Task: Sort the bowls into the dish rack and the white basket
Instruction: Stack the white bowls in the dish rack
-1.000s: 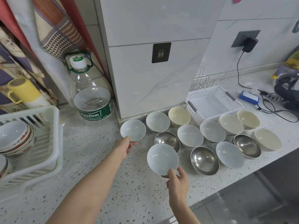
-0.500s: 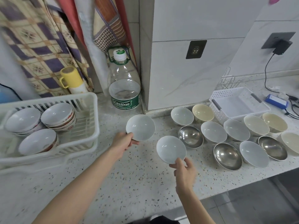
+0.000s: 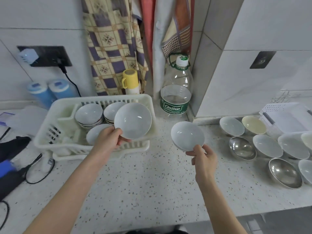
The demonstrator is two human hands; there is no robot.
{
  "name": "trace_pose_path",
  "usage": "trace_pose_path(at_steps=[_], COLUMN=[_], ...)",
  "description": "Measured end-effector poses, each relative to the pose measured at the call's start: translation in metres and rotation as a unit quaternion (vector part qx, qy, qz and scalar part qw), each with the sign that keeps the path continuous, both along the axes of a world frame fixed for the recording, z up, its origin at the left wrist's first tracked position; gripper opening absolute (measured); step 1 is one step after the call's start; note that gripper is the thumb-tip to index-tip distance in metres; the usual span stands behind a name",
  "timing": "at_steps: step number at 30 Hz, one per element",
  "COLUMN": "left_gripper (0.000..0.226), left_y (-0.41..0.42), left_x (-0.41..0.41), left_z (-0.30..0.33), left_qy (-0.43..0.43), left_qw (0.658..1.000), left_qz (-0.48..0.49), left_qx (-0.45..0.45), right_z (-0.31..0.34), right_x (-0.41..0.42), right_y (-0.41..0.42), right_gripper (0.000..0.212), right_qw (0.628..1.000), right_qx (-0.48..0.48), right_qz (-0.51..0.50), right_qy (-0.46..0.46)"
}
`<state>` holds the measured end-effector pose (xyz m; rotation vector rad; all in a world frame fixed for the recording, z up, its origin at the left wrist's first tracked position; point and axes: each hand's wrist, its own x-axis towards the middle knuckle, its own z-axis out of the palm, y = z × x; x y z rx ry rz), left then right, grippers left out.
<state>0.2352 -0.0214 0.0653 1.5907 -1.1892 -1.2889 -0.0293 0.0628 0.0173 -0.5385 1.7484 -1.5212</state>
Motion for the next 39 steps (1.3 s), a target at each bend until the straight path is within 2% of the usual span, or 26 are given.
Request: trace_pose_path(at_steps=[7, 15, 20, 25, 32, 39], left_gripper=[0.018, 0.02, 0.016, 0.018, 0.027, 0.02], left_y=[-0.001, -0.022, -0.038, -0.059, -0.07, -0.072], left_x=[0.102, 0.169, 0.186, 0.199, 0.192, 0.196], left_z=[-0.005, -0.015, -0.027, -0.034, -0.044, -0.052], left_qy=[-0.015, -0.035, -0.021, -0.027, -0.056, -0.002], left_qw=[0.996, 0.991, 0.99, 0.99, 0.984, 0.974], left_qz=[0.085, 0.126, 0.141, 0.139, 0.156, 0.214], left_qx=[-0.009, -0.012, 0.002, 0.003, -0.068, -0.068], right_z=[0.02, 0.016, 0.009, 0.008, 0.0, -0.008], right_x=[0.08, 0.168, 0.2, 0.21, 0.211, 0.211], right_y=[-0.042, -0.091, -0.107, -0.128, -0.139, -0.139], right_gripper=[0.038, 0.049, 0.035, 0.035, 0.021, 0.032], right_qw=[0.997, 0.971, 0.952, 0.935, 0.926, 0.894], right_qx=[-0.052, -0.02, -0.014, 0.005, 0.01, 0.021], right_qz=[0.053, 0.202, 0.24, 0.264, 0.281, 0.32], right_qy=[0.001, 0.128, 0.186, 0.238, 0.251, 0.313])
